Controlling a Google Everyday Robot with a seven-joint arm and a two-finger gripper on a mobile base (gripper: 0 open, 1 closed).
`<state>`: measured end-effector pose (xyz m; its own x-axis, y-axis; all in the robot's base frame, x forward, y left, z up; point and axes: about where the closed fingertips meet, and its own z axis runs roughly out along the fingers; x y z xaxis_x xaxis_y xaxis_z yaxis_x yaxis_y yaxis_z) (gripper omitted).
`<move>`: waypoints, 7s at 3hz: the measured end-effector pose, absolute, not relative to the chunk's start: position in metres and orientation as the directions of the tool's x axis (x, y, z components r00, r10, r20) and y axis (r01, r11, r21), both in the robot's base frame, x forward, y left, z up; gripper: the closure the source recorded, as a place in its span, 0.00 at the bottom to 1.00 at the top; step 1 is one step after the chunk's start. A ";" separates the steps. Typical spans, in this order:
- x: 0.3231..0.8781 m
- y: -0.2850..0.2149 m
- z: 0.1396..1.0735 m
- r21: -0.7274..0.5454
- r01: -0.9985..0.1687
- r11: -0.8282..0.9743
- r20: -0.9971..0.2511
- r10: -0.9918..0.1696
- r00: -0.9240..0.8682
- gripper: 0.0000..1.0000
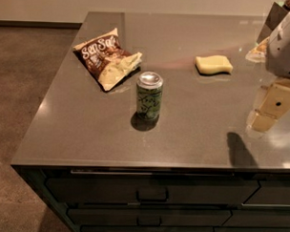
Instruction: Pick brown chip bag
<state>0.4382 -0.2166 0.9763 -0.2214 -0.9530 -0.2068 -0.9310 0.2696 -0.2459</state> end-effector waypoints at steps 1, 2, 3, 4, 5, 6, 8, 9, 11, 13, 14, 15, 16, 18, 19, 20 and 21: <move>0.439 -0.216 0.977 -0.246 -0.931 0.269 -0.208 -0.953 -0.220 0.00; 0.463 -0.199 0.972 -0.212 -0.938 0.275 -0.270 -0.939 -0.214 0.00; 0.501 -0.174 0.966 -0.183 -0.941 0.284 -0.336 -0.918 -0.211 0.00; 0.544 -0.147 0.964 -0.177 -0.941 0.288 -0.380 -0.902 -0.205 0.00; 0.590 -0.120 0.960 -0.209 -0.940 0.270 -0.378 -0.909 -0.177 0.00; 0.632 -0.101 0.952 -0.214 -0.937 0.276 -0.389 -0.904 -0.177 0.00; 0.687 -0.061 0.921 -0.109 -0.934 0.341 -0.498 -0.831 -0.246 0.00; 0.705 -0.032 0.914 -0.076 -0.929 0.364 -0.546 -0.794 -0.267 0.00; 0.728 0.042 0.900 -0.017 -0.929 0.370 -0.584 -0.758 -0.291 0.00; 0.738 0.064 0.873 -0.030 -0.908 0.418 -0.470 -0.807 -0.357 0.00; 0.740 0.060 0.859 -0.040 -0.899 0.436 -0.400 -0.831 -0.386 0.00; 0.739 0.058 0.847 -0.022 -0.900 0.436 -0.345 -0.848 -0.403 0.18; 0.738 0.058 0.840 -0.011 -0.906 0.422 -0.309 -0.864 -0.399 0.42; 0.738 0.058 0.848 -0.011 -0.906 0.422 -0.309 -0.864 -0.399 0.96; 0.734 0.051 0.890 -0.045 -0.923 0.383 -0.354 -0.870 -0.343 1.00; 0.730 0.038 0.935 -0.085 -0.934 0.347 -0.409 -0.867 -0.285 1.00; 0.727 0.027 0.967 -0.118 -0.937 0.329 -0.450 -0.859 -0.245 1.00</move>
Offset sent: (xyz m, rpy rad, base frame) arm 0.0629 0.0448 -0.0162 0.1883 0.0631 0.0292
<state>0.7274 0.0268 0.9665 -0.2454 -0.8586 -0.4501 -0.9368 0.3294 -0.1176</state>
